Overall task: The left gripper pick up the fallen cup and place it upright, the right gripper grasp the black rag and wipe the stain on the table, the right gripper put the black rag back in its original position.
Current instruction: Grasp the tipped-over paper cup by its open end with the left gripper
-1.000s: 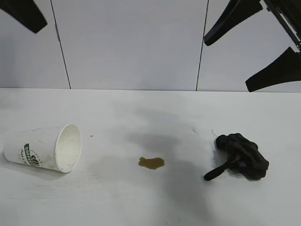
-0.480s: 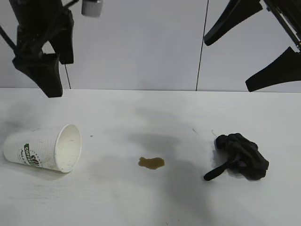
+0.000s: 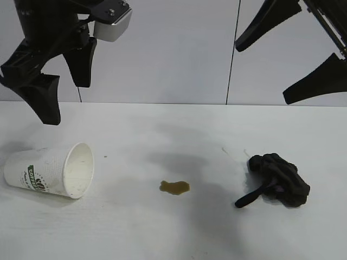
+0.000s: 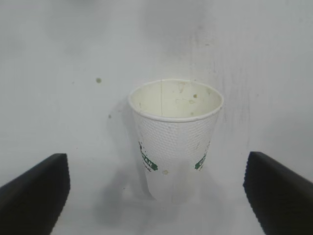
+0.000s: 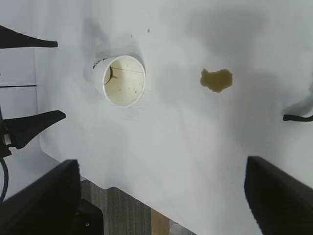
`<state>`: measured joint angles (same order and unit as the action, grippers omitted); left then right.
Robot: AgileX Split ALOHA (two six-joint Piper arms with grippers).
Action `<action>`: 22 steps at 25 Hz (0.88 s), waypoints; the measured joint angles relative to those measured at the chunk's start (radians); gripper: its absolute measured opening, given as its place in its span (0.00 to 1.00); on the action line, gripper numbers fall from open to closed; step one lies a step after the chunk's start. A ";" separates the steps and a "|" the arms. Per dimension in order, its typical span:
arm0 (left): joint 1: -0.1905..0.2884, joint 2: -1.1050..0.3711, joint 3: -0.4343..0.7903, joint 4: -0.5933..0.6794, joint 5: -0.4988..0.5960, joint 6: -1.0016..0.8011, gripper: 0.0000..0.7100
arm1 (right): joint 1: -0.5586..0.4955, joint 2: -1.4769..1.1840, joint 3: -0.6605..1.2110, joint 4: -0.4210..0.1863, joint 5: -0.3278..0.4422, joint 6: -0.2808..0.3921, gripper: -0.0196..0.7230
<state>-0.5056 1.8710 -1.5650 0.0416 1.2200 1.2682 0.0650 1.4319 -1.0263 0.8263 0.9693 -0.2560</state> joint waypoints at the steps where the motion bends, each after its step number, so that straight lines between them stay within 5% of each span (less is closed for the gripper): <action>1: 0.000 0.008 0.000 0.000 0.000 0.001 0.98 | 0.000 0.000 0.000 0.000 -0.001 0.000 0.87; 22: 0.000 0.215 0.021 0.072 -0.049 0.002 0.98 | 0.000 0.000 0.000 -0.002 -0.018 0.000 0.87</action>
<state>-0.5056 2.0861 -1.5440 0.1133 1.1711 1.2700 0.0650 1.4319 -1.0263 0.8244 0.9509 -0.2560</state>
